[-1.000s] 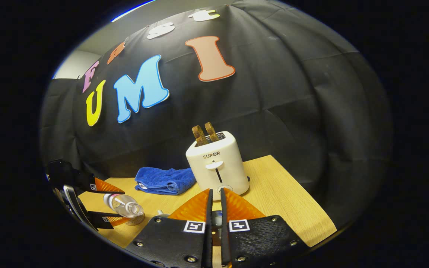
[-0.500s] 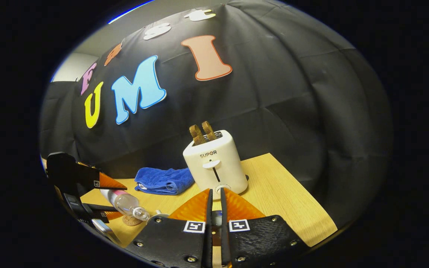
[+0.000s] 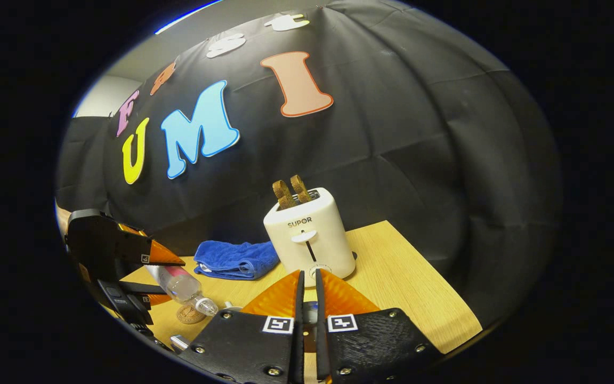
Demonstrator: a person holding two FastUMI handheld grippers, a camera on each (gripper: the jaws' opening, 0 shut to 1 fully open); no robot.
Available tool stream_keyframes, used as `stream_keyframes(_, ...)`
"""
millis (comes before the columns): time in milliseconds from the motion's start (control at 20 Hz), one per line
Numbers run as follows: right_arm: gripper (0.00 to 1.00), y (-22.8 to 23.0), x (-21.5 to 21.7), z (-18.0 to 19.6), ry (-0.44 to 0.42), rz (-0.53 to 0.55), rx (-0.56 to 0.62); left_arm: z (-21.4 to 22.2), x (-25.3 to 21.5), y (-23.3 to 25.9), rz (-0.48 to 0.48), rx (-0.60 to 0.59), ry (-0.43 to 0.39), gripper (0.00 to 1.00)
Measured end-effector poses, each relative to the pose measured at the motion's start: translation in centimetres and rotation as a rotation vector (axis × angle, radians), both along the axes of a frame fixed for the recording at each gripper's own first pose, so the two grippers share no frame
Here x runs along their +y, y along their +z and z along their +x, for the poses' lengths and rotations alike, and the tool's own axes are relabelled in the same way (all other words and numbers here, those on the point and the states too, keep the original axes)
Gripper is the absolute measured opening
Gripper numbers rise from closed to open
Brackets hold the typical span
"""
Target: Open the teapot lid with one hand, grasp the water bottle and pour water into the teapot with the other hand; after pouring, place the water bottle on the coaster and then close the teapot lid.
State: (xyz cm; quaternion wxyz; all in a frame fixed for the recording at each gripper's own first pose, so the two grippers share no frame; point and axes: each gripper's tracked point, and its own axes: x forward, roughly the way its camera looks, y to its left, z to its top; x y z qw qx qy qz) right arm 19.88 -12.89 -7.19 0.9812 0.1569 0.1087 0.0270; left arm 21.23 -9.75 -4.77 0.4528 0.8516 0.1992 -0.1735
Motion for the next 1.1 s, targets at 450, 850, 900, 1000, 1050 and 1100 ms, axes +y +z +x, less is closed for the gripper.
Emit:
stream_keyframes(450,0.09,0.3,0.0,0.0,0.002,0.004,-0.006,0.4,-1.7,2.0,0.123,-0.035,-0.065,0.86)
stream_keyframes(850,0.09,0.5,-0.1,-0.1,0.0,0.014,-0.014,0.0,-3.7,3.5,0.247,-0.062,-0.137,0.86)
stream_keyframes(900,0.09,0.5,-0.2,-0.1,-0.001,0.016,-0.014,0.2,-3.9,3.7,0.265,-0.07,-0.144,0.85)
stream_keyframes(1000,0.09,0.7,-0.3,-0.1,-0.003,0.021,-0.016,0.3,-4.0,4.0,0.292,-0.076,-0.149,0.85)
stream_keyframes(1050,0.09,0.6,-0.3,-0.1,-0.004,0.024,-0.018,0.3,-4.0,4.2,0.304,-0.082,-0.154,0.85)
stream_keyframes(1100,0.09,0.7,-0.4,-0.1,-0.004,0.027,-0.019,0.4,-4.0,4.2,0.31,-0.083,-0.155,0.85)
